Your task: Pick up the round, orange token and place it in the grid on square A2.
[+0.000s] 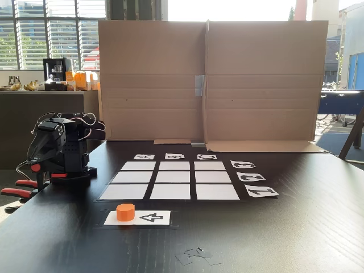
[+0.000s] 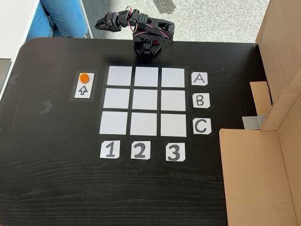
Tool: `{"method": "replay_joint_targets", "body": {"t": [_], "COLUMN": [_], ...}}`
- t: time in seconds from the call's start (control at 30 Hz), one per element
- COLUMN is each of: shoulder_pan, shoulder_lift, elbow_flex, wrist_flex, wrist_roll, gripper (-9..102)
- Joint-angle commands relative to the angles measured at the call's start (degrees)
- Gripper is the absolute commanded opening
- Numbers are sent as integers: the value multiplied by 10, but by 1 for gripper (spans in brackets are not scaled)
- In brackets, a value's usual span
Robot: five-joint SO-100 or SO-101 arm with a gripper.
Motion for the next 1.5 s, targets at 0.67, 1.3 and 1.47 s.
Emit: {"method": "replay_joint_targets", "body": {"t": [0.67,1.3,1.47], "shoulder_pan": [-101,-199,-237], "shoulder_lift": [-345,-772,-848], "elbow_flex": [-409,-821,-853], "wrist_flex": [234,414,428], "wrist_roll": [18,40,42], "gripper": [24,30,31]}}
